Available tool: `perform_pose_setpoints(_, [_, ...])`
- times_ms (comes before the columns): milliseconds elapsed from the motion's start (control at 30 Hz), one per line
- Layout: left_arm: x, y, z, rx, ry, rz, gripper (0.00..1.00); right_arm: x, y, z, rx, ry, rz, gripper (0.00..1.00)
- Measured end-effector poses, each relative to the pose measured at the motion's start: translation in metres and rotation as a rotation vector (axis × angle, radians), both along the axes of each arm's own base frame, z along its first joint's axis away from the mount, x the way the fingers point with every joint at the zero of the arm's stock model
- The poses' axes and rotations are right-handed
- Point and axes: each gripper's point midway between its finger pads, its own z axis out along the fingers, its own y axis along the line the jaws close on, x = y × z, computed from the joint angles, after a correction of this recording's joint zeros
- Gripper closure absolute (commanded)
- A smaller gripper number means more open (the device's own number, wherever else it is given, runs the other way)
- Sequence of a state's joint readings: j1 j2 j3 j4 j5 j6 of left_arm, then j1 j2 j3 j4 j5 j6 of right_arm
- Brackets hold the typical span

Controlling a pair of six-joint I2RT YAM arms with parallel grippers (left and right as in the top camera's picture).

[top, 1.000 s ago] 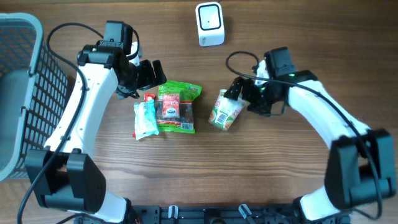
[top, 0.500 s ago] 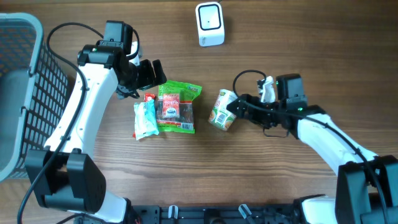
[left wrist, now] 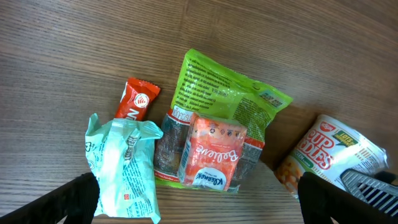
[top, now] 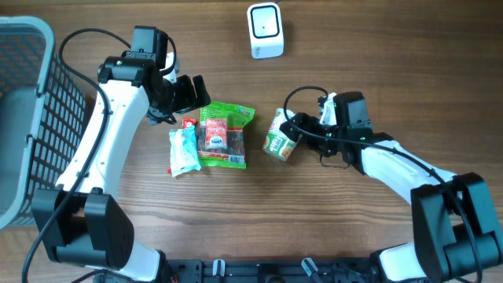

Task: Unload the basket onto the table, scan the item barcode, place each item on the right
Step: 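Reach the right gripper to the cup noodles and grasp it, then carry the cup noodles to the white scanner and hold it there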

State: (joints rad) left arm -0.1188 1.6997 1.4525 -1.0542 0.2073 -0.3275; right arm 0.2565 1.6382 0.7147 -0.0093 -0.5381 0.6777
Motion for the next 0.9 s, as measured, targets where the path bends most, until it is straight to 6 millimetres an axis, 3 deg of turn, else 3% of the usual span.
perform_pose_setpoints(300, [0.0,0.0,0.0,0.0,0.0,0.0,0.0,0.008,0.002,0.001,0.007,-0.008,-0.052,0.1])
perform_pose_setpoints(567, [0.0,0.0,0.0,0.0,0.0,0.0,0.0,0.01,0.028,-0.013,0.001,-0.011,-0.058,0.15])
perform_pose_setpoints(833, [0.001,0.0,0.0,-0.001,-0.004,0.0,0.0,0.018,0.019,-0.014,-0.009,-0.035,-0.076,0.08])
perform_pose_setpoints(900, [0.001,0.0,0.0,0.0,-0.004,0.0,0.0,0.024,0.013,-0.012,-0.005,-0.049,-0.093,0.18])
